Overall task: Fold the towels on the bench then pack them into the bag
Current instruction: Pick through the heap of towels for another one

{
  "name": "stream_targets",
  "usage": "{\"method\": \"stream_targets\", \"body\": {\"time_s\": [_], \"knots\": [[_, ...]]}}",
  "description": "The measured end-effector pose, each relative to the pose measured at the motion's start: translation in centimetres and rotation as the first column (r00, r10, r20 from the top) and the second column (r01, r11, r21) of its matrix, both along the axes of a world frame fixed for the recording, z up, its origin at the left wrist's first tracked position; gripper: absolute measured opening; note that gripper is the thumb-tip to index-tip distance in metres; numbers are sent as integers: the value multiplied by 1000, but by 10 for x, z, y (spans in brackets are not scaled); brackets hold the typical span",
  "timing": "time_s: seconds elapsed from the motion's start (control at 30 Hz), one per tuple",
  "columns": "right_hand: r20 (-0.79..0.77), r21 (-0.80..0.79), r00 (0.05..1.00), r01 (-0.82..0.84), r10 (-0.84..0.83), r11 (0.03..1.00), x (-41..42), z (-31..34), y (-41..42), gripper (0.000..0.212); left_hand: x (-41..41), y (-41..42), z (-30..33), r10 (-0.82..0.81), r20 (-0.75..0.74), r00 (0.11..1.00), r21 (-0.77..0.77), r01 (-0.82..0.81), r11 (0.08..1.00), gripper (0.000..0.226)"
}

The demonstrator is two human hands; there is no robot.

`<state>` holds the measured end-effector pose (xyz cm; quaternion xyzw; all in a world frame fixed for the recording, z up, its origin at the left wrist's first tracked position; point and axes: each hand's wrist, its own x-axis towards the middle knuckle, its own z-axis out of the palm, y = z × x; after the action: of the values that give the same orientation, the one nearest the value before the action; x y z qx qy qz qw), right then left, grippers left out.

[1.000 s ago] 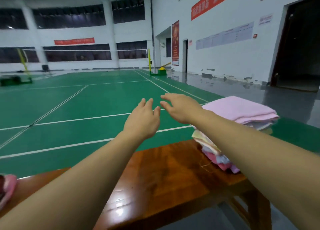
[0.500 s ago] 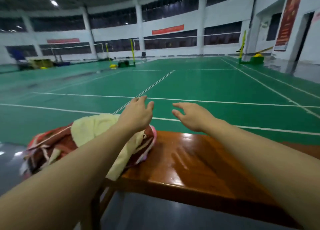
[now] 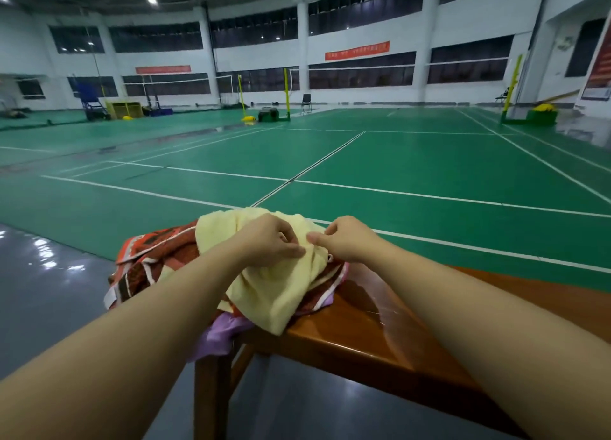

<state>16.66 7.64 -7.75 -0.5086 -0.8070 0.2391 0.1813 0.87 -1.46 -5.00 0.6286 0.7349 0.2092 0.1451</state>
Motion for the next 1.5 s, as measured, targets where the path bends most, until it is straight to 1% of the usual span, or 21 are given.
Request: {"method": "stream_targets", "body": {"time_s": [0.07,0.13,0.2,0.33,0.43,0.47,0.57,0.67,0.73,0.8,0.93,1.07,1.13,1.2,1.23,1.27,1.33,1.37,1.4,1.47,1.5], "knots": [[-71,-99,993,86,-94,991,-2,0,2,57,-2,-3,6,-12,97,995,48,7,999,19],[-175,-258,972,106,-154,960,-4,0,2,56,-4,-6,11,-22,170,985,68,11,998,19],[-177,-337,967,115,-182,935,-9,2,2,61,-3,-9,13,-43,199,979,46,35,998,20],[-181,-386,956,148,-232,910,-14,9,3,45,0,-14,12,-110,284,952,-21,121,992,24],[-244,-483,946,73,-214,872,-17,6,2,33,0,-16,13,-117,376,919,-32,139,990,26],[-321,-523,913,50,-250,851,-18,3,2,32,1,-16,13,-111,388,915,-31,134,991,26],[-570,-564,710,29,-414,825,-19,2,5,51,4,-16,12,-90,415,906,-27,111,993,26],[-754,-542,454,-22,-474,840,-10,19,8,39,11,-15,11,-83,421,903,-13,98,995,27],[-819,-489,343,6,-461,872,3,32,11,39,19,-13,10,-105,435,894,14,110,994,29],[-832,-418,367,78,-416,905,20,42,13,42,30,-10,9,-138,436,889,53,127,990,28],[-844,-302,436,92,-312,949,64,59,8,40,61,-2,14,-229,359,905,153,185,971,23],[-837,-270,454,141,-305,952,117,62,4,38,106,5,21,-347,300,888,111,329,938,23],[-820,-300,458,167,-344,939,150,58,5,38,132,8,20,-396,323,860,57,400,915,20],[-773,-372,460,229,-437,899,190,49,8,39,157,12,17,-407,423,810,-17,456,890,19],[-723,-409,478,285,-499,867,211,42,9,42,169,15,14,-404,452,795,-51,475,879,18],[-624,-410,537,394,-568,823,235,33,9,47,179,20,8,-410,429,805,-73,483,872,18],[-316,-247,642,656,-699,714,285,12,5,52,194,33,-8,-453,173,874,-89,472,877,21],[-177,-169,652,718,-737,676,310,4,-1,50,201,37,-16,-453,17,891,-107,452,886,25],[-57,-108,661,741,-748,663,333,-3,-8,46,208,40,-25,-443,-91,892,-126,431,893,32],[199,-1,655,744,-729,668,371,-10,-24,39,221,43,-40,-428,-185,885,-189,396,899,45],[327,47,623,740,-710,671,388,-10,-31,38,227,43,-45,-427,-231,874,-214,383,899,49]]}}
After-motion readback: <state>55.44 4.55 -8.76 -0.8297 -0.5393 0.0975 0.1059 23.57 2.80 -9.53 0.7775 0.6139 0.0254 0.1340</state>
